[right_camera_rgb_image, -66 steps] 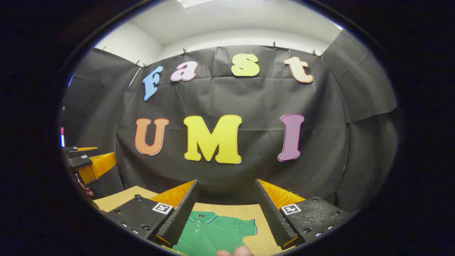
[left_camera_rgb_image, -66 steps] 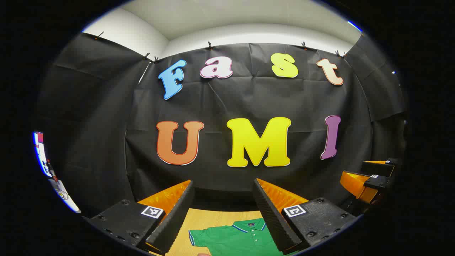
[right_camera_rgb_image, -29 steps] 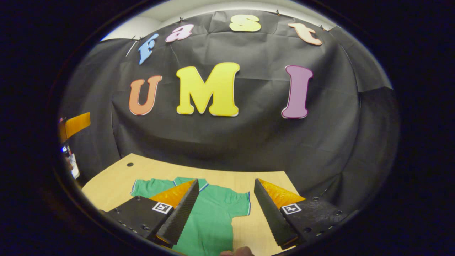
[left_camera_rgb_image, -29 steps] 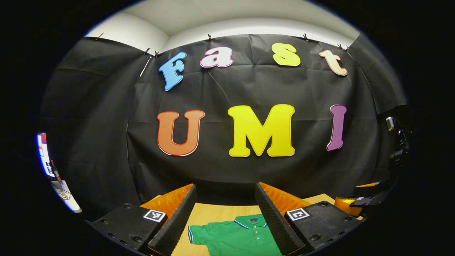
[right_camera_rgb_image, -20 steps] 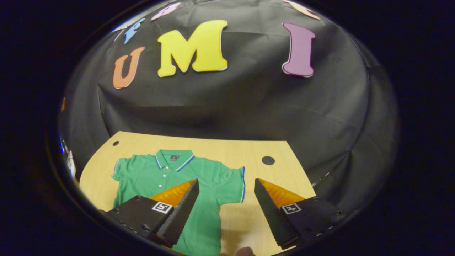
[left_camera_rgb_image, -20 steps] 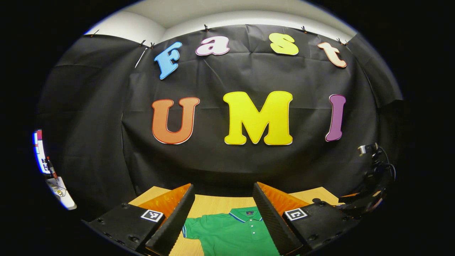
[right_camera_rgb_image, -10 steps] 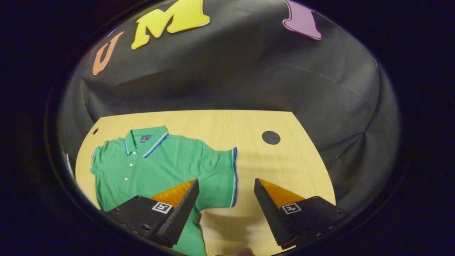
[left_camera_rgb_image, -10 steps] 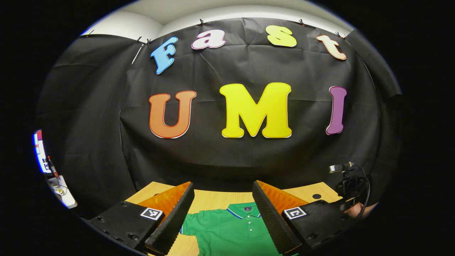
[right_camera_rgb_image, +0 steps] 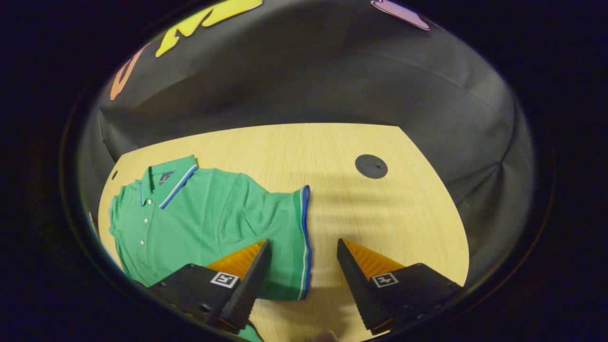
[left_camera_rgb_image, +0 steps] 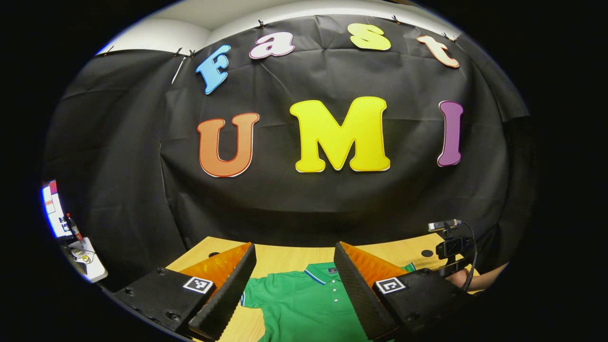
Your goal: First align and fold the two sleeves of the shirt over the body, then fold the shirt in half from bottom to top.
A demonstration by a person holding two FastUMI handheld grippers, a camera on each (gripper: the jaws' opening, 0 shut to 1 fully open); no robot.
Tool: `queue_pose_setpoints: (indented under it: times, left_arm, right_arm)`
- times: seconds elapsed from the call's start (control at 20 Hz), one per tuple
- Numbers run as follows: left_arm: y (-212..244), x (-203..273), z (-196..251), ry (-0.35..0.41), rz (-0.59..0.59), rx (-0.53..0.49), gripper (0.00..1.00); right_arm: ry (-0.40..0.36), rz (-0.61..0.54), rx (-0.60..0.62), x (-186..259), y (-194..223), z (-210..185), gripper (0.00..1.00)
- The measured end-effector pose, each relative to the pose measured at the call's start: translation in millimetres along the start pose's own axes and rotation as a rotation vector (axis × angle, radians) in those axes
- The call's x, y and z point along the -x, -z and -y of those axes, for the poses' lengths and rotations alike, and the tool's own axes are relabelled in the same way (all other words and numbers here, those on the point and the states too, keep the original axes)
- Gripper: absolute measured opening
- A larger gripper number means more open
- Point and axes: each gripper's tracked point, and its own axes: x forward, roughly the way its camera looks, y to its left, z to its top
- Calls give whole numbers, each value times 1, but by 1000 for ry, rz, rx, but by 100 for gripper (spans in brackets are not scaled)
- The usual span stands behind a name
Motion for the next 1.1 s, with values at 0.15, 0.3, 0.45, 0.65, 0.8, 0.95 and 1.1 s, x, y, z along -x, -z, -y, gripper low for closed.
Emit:
queue_pose_setpoints:
  times: [0.15,0.3,0.45,0.65,0.8,0.95,1.1]
  left_arm:
    - [-5,1,4,-1,11,-16,95]
    - [-7,1,8,10,18,-18,100]
    - [-9,3,7,17,18,-10,100]
    - [-6,6,-3,6,18,5,100]
    - [-1,10,-17,-8,12,44,100]
    - [5,17,-33,-31,3,80,100]
    - [9,22,-54,-55,-1,103,100]
  right_arm:
    - [-7,-6,-7,0,4,-4,70]
    - [-28,-3,-87,1,3,0,32]
    - [-66,-23,-125,4,6,-4,3]
    - [-102,-48,-132,20,10,-17,0]
    - [-107,13,-156,44,-12,-24,0]
    - [-118,48,-121,69,-29,-46,0]
    - [-136,68,-80,90,-40,-80,0]
